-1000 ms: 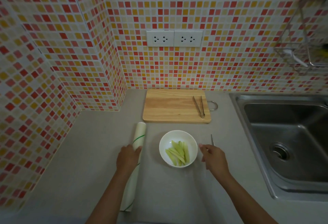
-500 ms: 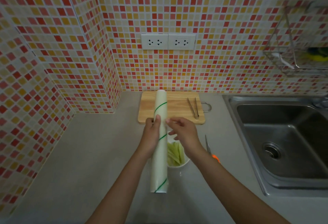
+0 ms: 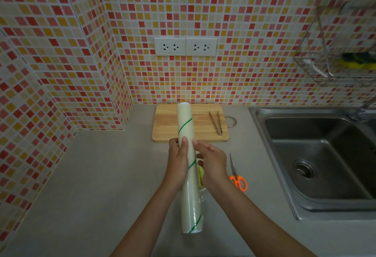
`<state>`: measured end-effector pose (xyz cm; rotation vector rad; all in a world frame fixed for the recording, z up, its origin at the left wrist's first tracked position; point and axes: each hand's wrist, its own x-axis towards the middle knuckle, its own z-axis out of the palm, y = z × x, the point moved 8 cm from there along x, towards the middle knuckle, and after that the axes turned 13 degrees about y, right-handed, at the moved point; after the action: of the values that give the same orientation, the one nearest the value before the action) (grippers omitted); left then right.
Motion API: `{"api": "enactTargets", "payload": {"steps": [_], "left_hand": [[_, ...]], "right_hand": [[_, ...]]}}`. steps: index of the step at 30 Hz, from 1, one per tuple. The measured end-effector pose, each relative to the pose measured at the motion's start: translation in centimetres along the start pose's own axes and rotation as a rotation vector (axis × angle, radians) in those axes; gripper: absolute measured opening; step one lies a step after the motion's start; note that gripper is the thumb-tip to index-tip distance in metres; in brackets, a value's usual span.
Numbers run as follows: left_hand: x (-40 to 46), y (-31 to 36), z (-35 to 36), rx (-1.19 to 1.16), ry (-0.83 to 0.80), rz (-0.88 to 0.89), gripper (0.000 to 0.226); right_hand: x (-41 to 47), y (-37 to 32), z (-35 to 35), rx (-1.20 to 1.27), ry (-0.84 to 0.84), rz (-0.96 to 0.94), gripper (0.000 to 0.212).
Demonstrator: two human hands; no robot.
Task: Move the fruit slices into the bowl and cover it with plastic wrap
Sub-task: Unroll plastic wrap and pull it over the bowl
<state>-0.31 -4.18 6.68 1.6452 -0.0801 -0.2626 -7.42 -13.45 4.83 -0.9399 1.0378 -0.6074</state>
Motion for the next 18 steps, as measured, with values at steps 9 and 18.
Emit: {"api": "enactTargets", "payload": {"steps": [9,18], "left_hand": [[-0.9,0.3,0.2,-0.011,-0.085,0.065,0.016],[-0.7,-0.4,-0.8,-0.011,-0.082,0.041,0.02]], "right_hand": [[2.6,-2.1,2.2,0.048,-0.149,0.157,0.022],[3.1,-1.3,2.9,-0.031,-0.155,0.221,0.014]]}}
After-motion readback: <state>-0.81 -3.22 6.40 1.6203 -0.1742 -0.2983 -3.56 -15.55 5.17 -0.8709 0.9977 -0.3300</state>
